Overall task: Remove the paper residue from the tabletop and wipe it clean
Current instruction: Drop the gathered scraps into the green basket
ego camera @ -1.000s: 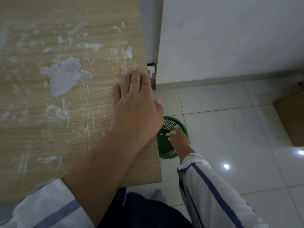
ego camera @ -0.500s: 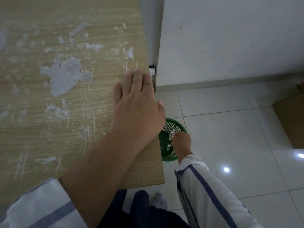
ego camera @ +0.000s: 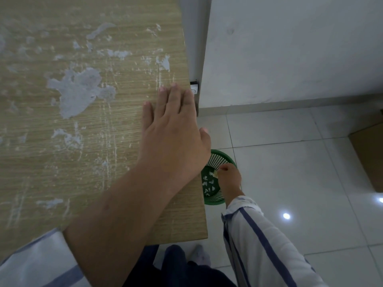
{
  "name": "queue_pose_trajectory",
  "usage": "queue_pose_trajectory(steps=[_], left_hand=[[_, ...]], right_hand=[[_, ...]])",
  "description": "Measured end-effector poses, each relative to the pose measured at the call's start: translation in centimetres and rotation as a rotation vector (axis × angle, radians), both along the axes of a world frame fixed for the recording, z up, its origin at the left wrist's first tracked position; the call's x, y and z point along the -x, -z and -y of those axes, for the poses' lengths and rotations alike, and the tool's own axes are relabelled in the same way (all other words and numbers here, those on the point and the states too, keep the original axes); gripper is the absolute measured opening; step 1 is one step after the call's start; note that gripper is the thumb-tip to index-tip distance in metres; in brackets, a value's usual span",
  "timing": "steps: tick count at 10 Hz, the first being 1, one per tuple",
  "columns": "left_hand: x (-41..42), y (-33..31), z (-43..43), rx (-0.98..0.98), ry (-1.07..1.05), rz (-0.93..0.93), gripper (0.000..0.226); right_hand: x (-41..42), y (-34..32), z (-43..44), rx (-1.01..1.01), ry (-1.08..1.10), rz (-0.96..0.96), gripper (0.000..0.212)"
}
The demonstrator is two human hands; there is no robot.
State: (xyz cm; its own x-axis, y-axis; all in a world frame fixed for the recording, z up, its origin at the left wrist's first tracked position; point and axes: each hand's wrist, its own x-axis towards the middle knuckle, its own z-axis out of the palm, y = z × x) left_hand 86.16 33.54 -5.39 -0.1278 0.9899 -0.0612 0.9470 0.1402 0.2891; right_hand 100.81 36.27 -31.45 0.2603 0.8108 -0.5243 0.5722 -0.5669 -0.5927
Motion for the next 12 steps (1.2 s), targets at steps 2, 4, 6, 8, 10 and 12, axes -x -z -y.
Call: queue_pose_trajectory(steps=[2, 4, 6, 8, 10, 12], left_hand=[[0.0, 0.0, 0.0, -0.005, 0.001, 0.0, 0.072], [0.0, 0.0, 0.0, -0.003, -0.002, 0.001, 0.072], [0.0, 0.2, 0.0, -0.011, 0.0, -0.003, 0.072], [0.1, 0.4, 0.0, -0.03, -0.001, -0.004, 0.072], [0.1, 0.6, -0.1, -0.04, -0.007, 0.001, 0.07], [0.0, 0.3, 0.1, -0.017, -0.012, 0.012, 0.067]], right_hand=[[-0.5, 0.3, 0.0, -0.005, -0.103, 0.094, 0.022], [-0.5, -0.4, -0.3, 0.062, -0.219, 0.217, 0.029], [-0.4, -0.7, -0.1, 0.01, -0.085, 0.101, 0.022], [-0.5, -0.8, 0.1, 0.026, -0.177, 0.163, 0.018], [-0.4, -1.9, 0.1, 0.05, -0.177, 0.181, 0.025], [0.6, -7.5, 1.0, -0.063, -0.186, 0.109, 0.031]])
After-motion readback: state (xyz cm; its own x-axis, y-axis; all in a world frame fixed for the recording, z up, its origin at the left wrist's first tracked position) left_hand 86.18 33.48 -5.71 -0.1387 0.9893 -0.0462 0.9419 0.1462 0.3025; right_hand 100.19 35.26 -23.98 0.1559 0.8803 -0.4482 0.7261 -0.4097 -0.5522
